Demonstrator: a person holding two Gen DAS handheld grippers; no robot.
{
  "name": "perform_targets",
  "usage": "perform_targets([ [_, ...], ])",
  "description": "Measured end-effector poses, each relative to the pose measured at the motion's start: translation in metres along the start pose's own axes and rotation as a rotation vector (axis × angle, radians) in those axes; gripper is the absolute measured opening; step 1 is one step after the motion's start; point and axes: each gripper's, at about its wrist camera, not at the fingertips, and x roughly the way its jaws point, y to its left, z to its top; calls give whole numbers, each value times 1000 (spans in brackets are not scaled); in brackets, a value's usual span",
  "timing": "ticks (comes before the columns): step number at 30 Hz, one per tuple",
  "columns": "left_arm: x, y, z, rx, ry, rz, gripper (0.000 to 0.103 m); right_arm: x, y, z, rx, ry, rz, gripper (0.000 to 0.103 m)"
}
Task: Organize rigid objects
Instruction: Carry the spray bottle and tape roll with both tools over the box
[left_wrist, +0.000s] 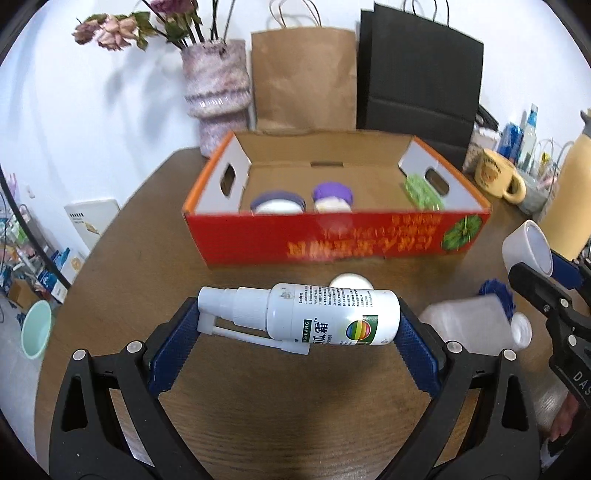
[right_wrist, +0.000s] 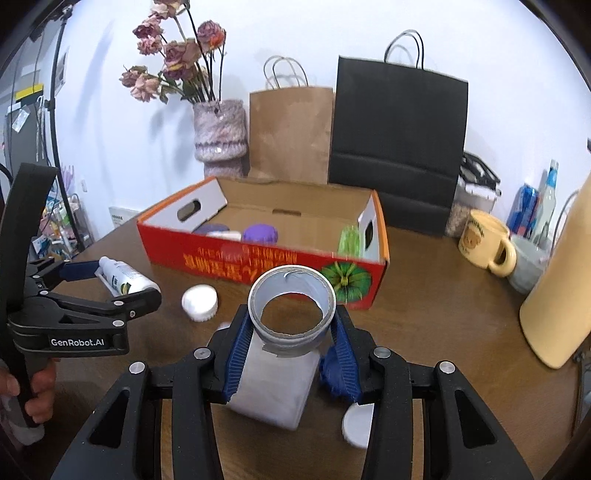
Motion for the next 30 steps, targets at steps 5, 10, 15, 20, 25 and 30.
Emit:
perform_targets([
  [5, -4, 4, 19, -18, -45, 15, 97, 5, 2, 17, 2, -26, -2, 48],
  [10, -3, 6, 35, -50, -74, 13, 97, 13, -2, 35, 38, -50, 0, 48],
  [15, 1, 5, 48, -70, -102, 22, 97, 21, -5, 49, 49, -62, -6, 48],
  [20, 8, 4, 59, -80, -119, 32, 97, 31, -7, 59, 50, -60, -7, 48],
  [25, 15, 7, 67, -91, -127, 42, 97, 41, -8, 66, 51, -56, -5, 48],
  [30, 25, 6, 76, -95, -125, 49, 97, 56, -7, 77, 44, -49, -2, 48],
])
